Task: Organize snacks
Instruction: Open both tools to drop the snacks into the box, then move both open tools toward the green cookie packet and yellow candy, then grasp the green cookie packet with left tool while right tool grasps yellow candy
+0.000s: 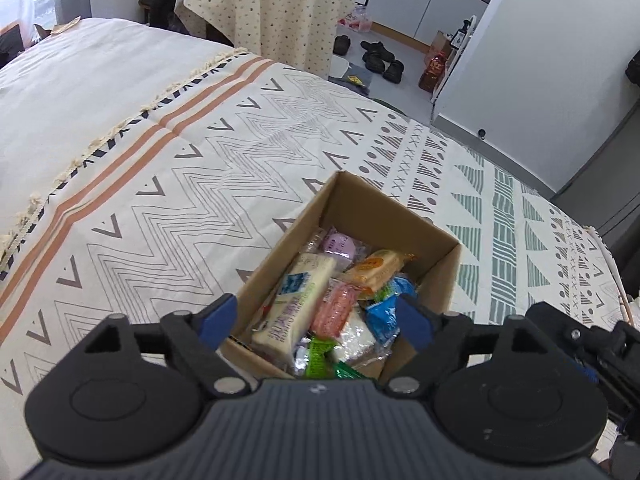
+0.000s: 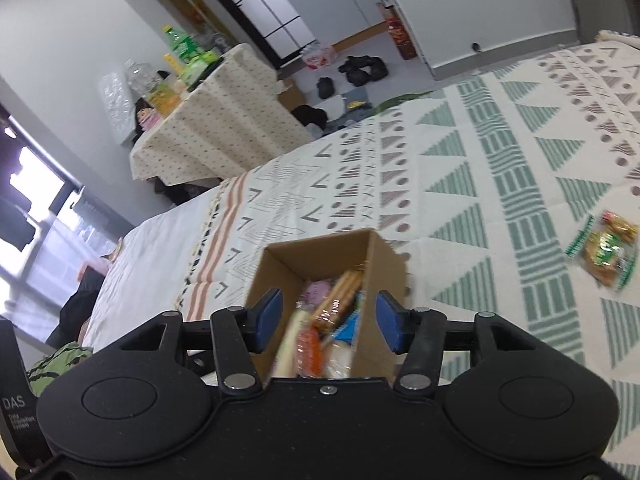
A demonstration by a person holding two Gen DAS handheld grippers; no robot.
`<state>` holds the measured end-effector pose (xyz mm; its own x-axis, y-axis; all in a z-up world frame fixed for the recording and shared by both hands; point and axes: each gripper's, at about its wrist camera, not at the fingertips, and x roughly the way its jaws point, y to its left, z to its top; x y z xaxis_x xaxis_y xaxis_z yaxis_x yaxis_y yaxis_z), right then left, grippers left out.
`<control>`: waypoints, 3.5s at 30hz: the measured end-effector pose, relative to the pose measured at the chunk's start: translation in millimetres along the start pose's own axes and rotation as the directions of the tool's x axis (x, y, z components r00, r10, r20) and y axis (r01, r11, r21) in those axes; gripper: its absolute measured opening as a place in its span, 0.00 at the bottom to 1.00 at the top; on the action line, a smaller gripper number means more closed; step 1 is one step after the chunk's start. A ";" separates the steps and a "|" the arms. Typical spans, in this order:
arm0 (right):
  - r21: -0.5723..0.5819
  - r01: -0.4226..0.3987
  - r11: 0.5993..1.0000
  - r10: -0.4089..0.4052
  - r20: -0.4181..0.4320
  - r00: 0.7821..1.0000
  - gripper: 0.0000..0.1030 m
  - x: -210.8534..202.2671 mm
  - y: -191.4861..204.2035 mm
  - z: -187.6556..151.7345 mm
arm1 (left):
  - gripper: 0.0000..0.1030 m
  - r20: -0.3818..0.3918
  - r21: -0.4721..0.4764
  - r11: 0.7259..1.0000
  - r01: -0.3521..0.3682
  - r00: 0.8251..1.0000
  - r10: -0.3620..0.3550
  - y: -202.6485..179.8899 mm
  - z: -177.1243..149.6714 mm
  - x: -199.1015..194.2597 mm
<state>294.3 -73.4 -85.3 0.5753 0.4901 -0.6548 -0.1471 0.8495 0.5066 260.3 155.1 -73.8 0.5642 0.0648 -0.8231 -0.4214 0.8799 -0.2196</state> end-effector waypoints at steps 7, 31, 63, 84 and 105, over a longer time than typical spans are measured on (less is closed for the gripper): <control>0.021 0.043 0.999 -0.044 0.028 0.999 0.76 -18.4 -16.5 -8.1 | 0.93 0.020 0.030 0.999 0.024 0.999 -0.025 -17.0 -11.2 -7.3; 0.043 0.185 0.982 -0.189 0.139 0.972 1.00 -71.8 -88.2 -11.0 | 1.00 -0.010 0.082 0.994 0.071 0.997 -0.070 -97.6 -50.7 -10.7; 0.222 0.159 0.962 -0.181 0.082 0.980 0.78 -86.4 -218.3 -1.1 | 0.97 -0.113 0.120 0.981 0.150 0.984 -0.136 -200.7 -87.7 42.1; 0.266 0.178 0.947 -0.187 0.007 0.982 0.77 -49.4 -273.1 15.2 | 0.70 -0.201 0.104 0.986 0.127 0.974 -0.104 -246.2 -94.1 119.8; 0.279 0.159 0.947 -0.144 -0.074 0.987 0.41 -10.8 -300.4 23.9 | 0.67 -0.257 0.105 0.989 0.105 0.964 -0.075 -294.4 -99.8 177.7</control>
<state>351.5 -338.5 -217.1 0.5291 0.3760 -0.7607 0.1765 0.8281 0.5321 413.7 -139.3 -207.6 0.3930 -0.1242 -0.9111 -0.2833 0.9263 -0.2485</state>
